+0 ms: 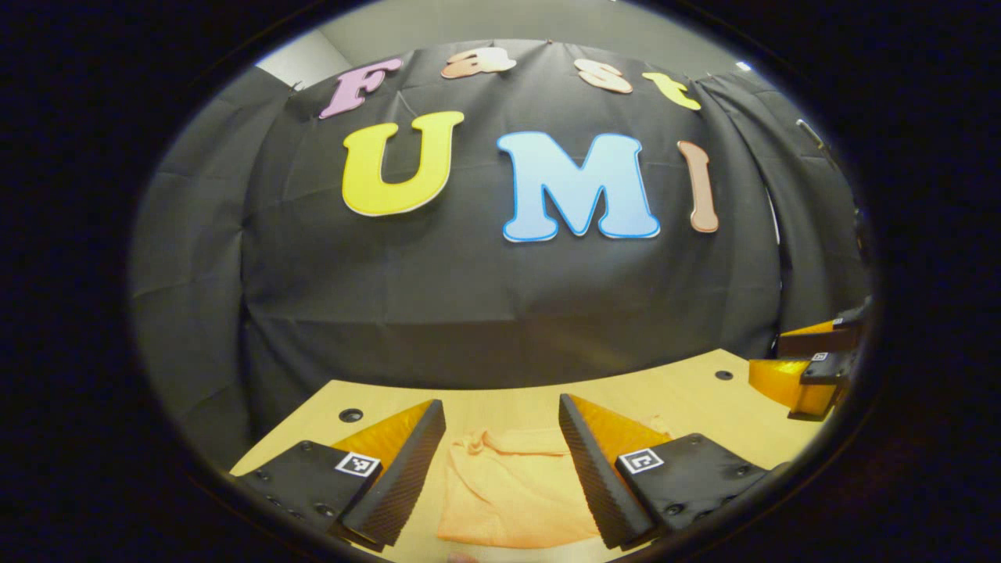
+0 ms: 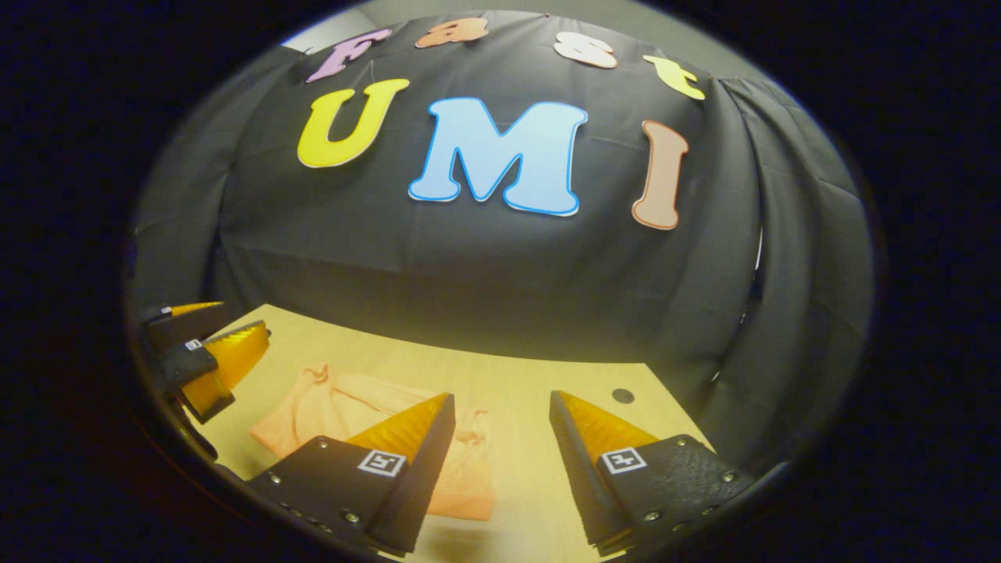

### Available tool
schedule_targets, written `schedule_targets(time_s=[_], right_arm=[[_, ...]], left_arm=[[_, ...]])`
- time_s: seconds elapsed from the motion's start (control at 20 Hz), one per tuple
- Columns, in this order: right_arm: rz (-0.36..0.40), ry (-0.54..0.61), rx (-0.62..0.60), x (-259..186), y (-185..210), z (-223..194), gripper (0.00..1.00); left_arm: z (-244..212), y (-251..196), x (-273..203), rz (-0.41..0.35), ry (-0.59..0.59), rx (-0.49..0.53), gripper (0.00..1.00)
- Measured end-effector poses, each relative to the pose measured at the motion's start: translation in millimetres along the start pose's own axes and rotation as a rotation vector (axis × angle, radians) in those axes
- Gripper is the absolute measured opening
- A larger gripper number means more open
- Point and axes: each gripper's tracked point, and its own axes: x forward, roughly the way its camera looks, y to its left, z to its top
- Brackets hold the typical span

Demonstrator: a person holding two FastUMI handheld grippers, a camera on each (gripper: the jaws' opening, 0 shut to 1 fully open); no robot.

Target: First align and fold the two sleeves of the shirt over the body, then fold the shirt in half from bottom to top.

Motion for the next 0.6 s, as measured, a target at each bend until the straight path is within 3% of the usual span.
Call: schedule_targets(time_s=[0.6], right_arm=[[0.053, -0.091, -0.04, -109.5, -29.7, -8.5, 0.76]], left_arm=[[19.9, -17.6, -123.0, 0.101, -0.052, -0.034, 0.94]])
